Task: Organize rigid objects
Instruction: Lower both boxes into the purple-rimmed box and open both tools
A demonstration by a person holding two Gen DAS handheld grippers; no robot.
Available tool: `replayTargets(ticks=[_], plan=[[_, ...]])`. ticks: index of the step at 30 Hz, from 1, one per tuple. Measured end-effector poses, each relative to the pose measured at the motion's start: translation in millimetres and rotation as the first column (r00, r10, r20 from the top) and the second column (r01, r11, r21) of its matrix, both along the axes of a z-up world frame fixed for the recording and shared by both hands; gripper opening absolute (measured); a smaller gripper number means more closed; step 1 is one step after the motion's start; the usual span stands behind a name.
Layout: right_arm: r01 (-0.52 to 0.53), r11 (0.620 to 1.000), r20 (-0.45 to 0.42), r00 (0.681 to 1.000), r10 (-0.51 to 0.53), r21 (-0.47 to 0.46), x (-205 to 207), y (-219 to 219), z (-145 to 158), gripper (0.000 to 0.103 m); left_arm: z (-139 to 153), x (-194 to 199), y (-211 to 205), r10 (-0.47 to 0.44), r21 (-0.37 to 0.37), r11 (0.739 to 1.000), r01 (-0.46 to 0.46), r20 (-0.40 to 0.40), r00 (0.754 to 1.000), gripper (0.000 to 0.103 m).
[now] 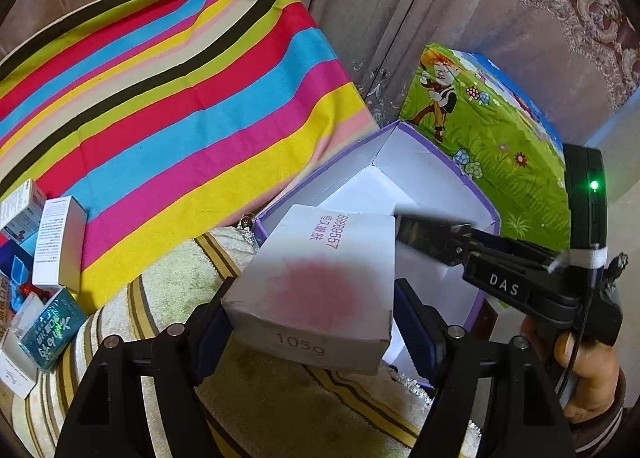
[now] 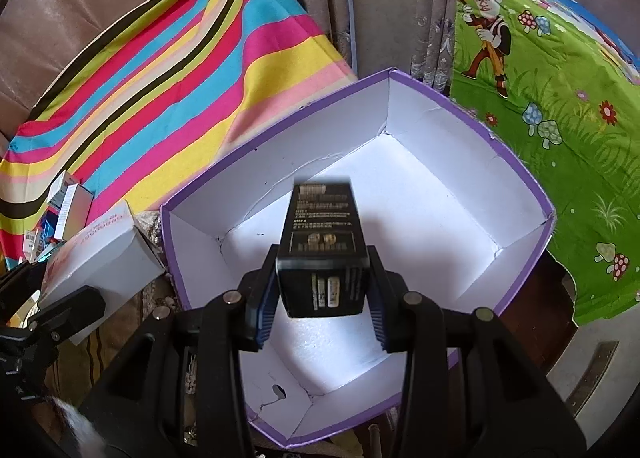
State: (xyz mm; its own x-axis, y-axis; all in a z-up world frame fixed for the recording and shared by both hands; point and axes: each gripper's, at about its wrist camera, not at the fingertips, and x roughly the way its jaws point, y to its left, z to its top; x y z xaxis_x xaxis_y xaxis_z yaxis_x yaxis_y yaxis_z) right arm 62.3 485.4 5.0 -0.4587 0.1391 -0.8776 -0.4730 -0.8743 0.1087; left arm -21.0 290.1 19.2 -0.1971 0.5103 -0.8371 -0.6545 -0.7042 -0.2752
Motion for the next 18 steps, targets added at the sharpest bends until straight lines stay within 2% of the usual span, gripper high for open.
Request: replayTargets(ticks=[4, 10, 18], plan=[[0.016, 1.000, -0.002, 1.000, -0.016, -0.005, 1, 4, 0, 0.064, -4, -2, 6, -0.007, 0.000, 1.000, 0.007, 0.026, 1.000, 0.080], [-0.007, 0.999, -0.025, 1.000, 0.006, -0.031, -1, 0, 3, 0.072, -6, -5, 3, 0.017, 0.010, 1.000, -0.017, 0.049, 0.999, 0.081], [-0.062, 0.997, -0.047, 0.997, 0.060, -0.045, -5, -19, 9, 0.072, 1, -8, -19, 0.091, 0.062, 0.994, -0.093, 0.041, 0.995, 0.081]])
